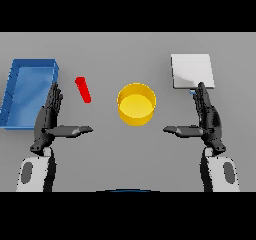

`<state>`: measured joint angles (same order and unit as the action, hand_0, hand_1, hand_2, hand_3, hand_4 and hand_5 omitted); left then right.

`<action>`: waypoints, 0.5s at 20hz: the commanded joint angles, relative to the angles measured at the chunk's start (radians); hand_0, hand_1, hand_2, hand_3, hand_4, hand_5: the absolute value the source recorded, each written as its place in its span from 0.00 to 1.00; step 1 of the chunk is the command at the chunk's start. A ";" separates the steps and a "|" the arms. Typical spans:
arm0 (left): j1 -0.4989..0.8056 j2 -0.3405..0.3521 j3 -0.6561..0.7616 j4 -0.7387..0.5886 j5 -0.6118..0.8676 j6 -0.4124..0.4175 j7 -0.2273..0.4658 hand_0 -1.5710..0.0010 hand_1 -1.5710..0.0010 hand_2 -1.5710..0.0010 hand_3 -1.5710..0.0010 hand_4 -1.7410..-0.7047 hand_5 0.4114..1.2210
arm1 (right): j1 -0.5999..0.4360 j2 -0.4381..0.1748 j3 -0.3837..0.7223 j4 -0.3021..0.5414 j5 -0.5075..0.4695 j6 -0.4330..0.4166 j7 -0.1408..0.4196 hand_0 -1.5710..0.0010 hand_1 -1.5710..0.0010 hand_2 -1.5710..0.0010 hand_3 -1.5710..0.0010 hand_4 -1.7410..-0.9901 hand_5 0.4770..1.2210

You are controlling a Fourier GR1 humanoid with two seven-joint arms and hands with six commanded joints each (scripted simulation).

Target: Pick up the red beaker and tilt it to pour out 1 green nut into yellow bowl. Pick up the yellow bowl and place it on the metallic measuring scale.

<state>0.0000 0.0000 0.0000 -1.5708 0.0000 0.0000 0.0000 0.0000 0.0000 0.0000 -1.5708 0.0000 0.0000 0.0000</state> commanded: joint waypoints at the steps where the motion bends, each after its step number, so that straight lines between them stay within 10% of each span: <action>1: 0.002 0.002 0.002 -0.001 0.002 -0.001 -0.002 1.00 1.00 1.00 1.00 0.57 0.23 | 0.003 0.001 0.002 -0.002 0.001 -0.001 -0.002 1.00 1.00 1.00 1.00 0.76 0.16; 6: 0.019 0.025 0.018 -0.016 0.024 -0.017 -0.007 1.00 1.00 1.00 1.00 0.57 0.23 | 0.028 0.010 0.017 -0.022 0.008 -0.001 -0.008 1.00 1.00 1.00 1.00 0.76 0.16; 10: 0.102 0.082 -0.054 -0.126 -0.059 -0.041 0.017 1.00 1.00 1.00 1.00 0.56 0.23 | 0.131 -0.046 0.132 -0.118 0.289 -0.093 -0.104 1.00 1.00 1.00 1.00 0.77 0.15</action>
<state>0.1020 0.0819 -0.0542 -1.6965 -0.0590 -0.0412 0.0162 0.1307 -0.0462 0.1318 -1.6887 0.2892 -0.0934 -0.1049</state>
